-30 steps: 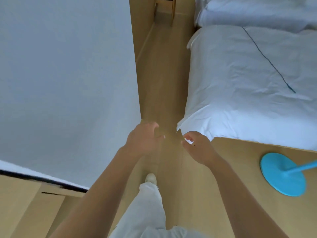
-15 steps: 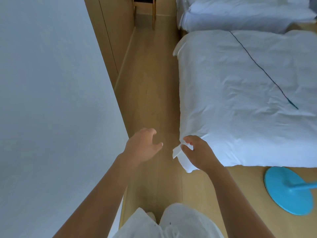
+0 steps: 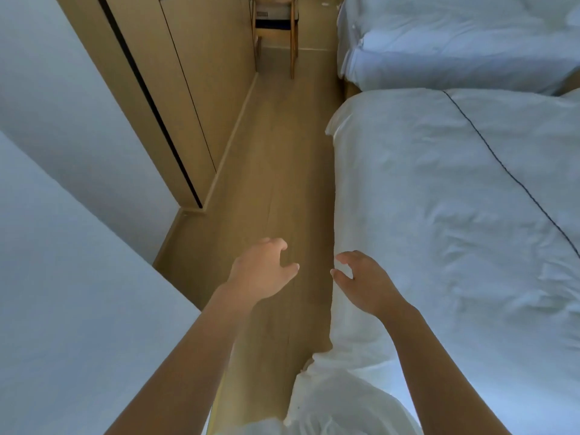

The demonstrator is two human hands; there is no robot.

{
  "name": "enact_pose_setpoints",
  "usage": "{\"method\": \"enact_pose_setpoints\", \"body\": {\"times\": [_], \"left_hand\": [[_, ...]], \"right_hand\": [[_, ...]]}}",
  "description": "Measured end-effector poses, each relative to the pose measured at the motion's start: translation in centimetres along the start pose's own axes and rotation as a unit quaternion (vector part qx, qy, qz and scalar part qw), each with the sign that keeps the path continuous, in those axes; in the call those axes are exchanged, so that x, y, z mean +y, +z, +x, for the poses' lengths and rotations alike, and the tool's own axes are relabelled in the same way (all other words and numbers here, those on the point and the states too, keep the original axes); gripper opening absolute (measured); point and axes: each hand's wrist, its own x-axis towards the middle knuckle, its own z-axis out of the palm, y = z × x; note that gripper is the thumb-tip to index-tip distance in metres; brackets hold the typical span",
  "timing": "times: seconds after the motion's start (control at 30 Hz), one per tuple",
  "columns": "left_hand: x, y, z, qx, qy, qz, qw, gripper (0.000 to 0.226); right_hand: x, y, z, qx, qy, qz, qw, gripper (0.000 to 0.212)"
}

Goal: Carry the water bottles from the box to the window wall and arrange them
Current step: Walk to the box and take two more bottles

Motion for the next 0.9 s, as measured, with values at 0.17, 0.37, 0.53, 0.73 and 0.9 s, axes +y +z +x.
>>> {"method": "enact_pose_setpoints", "body": {"times": [0.17,0.37,0.53,0.73,0.9], "left_hand": [[2.2,-2.2,7.5,0.001,-0.033,-0.010,0.999,0.051],[3.0,-4.8,15.8,0.006,-0.049,-0.021,0.999,0.051],[2.4,-7.4,23.9,0.002,-0.052,-0.018,0.998,0.051],[0.6,-12.9,37.0,0.007,-0.029,-0.016,0.999,0.051],[-0.7,-18.5,47.4,0.013,-0.016,-0.022,1.000,0.051]], "right_hand": [[1.1,-3.9,8.2,-0.016,-0.023,-0.010,1.000,0.043],[2.0,-6.3,16.6,-0.004,-0.056,-0.022,0.998,0.040],[1.8,-7.4,24.5,-0.002,-0.057,-0.021,0.998,0.038],[-0.6,-10.5,37.0,0.027,-0.041,-0.010,0.999,0.035],[-4.4,-13.8,47.6,0.010,-0.017,-0.012,1.000,0.032]]}}
